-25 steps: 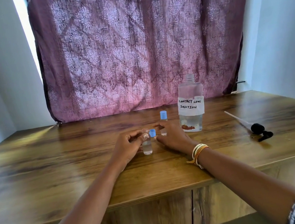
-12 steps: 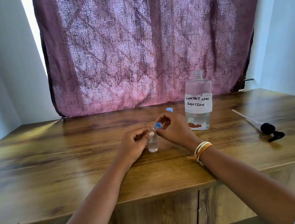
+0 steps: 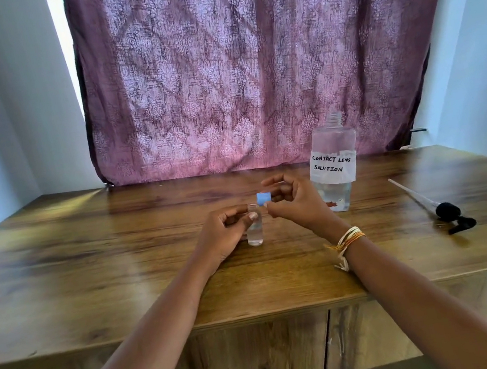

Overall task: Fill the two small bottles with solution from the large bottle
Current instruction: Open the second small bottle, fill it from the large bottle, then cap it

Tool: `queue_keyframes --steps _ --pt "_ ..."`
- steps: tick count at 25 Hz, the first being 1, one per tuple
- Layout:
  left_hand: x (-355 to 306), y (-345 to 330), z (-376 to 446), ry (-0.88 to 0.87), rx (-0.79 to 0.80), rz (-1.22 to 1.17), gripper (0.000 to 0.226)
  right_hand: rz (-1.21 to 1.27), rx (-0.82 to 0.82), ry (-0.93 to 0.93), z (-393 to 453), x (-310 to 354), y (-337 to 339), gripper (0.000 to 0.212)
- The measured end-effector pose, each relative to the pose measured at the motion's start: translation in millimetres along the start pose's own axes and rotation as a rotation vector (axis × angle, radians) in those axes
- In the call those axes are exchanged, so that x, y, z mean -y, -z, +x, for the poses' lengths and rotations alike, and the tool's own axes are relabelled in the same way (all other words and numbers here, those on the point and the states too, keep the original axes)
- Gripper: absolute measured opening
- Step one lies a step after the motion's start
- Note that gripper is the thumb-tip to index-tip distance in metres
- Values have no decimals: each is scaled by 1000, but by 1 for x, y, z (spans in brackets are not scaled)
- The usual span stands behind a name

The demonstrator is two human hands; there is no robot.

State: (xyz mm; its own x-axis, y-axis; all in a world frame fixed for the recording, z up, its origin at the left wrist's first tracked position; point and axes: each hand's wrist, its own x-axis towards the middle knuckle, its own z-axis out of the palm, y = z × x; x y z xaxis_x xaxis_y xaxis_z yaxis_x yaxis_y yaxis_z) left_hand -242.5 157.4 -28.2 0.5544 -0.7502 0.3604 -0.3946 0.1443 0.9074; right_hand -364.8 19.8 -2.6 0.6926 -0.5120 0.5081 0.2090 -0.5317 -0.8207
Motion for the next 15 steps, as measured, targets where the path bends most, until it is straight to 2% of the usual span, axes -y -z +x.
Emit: queue_keyframes --steps 3,11,15 --pt "-4 -1 -1 14 0 -16 16 83 29 29 2 -2 3 25" --pt "-1 2 0 27 40 -18 15 28 117 104 -2 3 -6 30" --pt "-1 1 1 31 43 -44 18 23 91 98 -3 6 -7 27"
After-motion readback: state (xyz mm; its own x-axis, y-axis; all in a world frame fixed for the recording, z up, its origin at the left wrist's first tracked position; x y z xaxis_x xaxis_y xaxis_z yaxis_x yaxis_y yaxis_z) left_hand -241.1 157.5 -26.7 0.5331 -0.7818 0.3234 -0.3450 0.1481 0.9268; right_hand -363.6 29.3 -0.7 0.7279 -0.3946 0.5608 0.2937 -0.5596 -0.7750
